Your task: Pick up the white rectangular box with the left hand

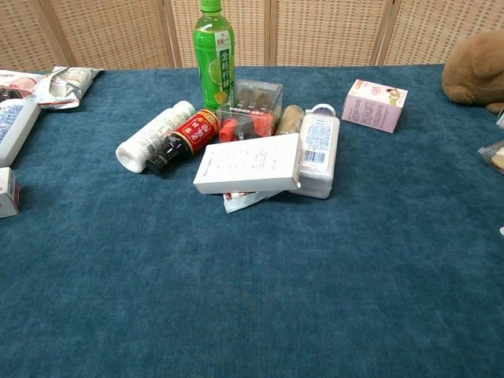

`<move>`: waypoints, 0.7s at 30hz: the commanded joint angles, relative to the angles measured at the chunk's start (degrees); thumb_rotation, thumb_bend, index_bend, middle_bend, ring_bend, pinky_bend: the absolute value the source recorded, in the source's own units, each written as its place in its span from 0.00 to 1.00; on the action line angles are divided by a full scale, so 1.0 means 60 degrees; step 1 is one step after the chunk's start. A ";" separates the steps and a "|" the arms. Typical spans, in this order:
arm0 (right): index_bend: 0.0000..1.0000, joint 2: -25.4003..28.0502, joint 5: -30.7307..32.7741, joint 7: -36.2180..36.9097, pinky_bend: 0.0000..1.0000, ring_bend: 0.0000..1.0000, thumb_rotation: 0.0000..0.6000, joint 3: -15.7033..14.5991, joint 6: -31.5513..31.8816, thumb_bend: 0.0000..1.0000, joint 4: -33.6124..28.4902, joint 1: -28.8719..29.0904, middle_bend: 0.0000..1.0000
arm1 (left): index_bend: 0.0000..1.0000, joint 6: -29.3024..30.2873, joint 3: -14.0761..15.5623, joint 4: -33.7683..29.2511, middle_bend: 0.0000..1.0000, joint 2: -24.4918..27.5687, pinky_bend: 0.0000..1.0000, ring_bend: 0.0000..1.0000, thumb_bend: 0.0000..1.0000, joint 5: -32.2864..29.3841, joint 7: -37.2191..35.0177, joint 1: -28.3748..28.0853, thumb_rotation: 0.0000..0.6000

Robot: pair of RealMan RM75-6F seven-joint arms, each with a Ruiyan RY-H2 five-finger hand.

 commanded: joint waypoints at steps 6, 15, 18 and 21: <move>0.00 0.0016 -0.0143 0.0352 0.00 0.00 0.90 -0.0004 0.0029 0.06 -0.0016 -0.0121 0.00 | 0.00 -0.0025 0.0088 -0.0109 0.02 0.0103 0.00 0.00 0.30 0.0127 0.0034 -0.0017 1.00; 0.00 0.0096 -0.0298 0.0787 0.00 0.00 0.91 -0.0103 0.0053 0.06 -0.0075 -0.0341 0.00 | 0.00 -0.0917 -0.0003 -0.0617 0.01 0.0479 0.00 0.00 0.30 0.0146 0.0031 -0.0643 1.00; 0.00 0.0142 -0.0287 0.0839 0.00 0.00 0.91 -0.0096 0.0085 0.06 -0.0114 -0.0400 0.00 | 0.00 -0.1248 -0.0111 -0.0790 0.01 0.0577 0.00 0.00 0.30 0.0111 -0.0043 -0.0933 1.00; 0.00 0.0160 -0.0275 0.0871 0.00 0.00 0.91 -0.0083 0.0101 0.06 -0.0124 -0.0438 0.00 | 0.00 -0.1500 -0.0201 -0.0914 0.01 0.0603 0.00 0.00 0.30 0.0028 -0.0043 -0.1143 1.00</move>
